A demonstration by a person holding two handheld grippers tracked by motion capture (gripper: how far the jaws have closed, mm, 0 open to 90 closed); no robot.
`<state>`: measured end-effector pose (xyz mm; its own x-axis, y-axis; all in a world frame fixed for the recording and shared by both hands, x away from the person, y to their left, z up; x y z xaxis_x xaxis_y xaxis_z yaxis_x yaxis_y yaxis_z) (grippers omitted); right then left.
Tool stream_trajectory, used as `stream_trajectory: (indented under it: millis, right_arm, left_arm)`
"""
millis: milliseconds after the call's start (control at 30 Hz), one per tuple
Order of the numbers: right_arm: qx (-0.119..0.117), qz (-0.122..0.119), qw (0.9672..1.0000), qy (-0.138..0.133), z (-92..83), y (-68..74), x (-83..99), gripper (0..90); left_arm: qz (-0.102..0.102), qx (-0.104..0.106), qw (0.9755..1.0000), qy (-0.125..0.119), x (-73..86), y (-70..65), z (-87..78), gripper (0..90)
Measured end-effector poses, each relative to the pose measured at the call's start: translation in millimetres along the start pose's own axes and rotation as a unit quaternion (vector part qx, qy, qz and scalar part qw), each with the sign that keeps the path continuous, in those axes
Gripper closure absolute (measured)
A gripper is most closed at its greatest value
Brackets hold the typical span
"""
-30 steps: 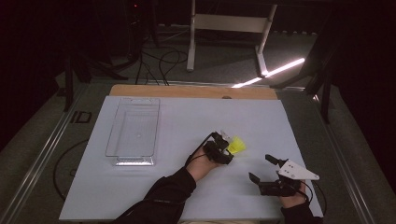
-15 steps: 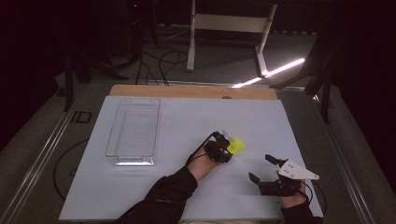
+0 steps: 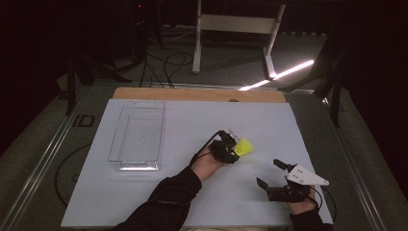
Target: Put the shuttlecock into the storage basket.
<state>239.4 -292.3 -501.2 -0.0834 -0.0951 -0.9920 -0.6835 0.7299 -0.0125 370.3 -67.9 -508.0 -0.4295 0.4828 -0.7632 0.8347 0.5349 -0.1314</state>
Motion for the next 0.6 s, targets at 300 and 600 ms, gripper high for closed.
stream_trajectory:
  millis: [300, 600]
  right_arm:
    - [0.0, -0.001, 1.0, -0.004, -0.8, 0.3, -0.7, 8.3]
    - [0.001, 0.001, 1.0, -0.005, -0.4, 0.1, -0.5, 8.3]
  left_arm:
    - [0.006, 0.026, 0.9996, 0.005, -9.5, 0.6, -19.4, 65.7]
    - [0.008, 0.058, 0.9981, 0.018, -16.8, 3.7, -42.7, 65.7]
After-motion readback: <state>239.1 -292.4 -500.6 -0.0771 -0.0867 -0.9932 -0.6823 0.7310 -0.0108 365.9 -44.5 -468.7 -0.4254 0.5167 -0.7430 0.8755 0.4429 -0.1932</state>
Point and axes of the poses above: each handheld gripper's, and its own axes: z roughly forward along the jaws, x roughly out of its underside, y roughly to its left, the point moved 1 cm from there along z, roughly forward along the jaws, and after that the axes turned 15 degrees about -y, right-handed, at the moved point
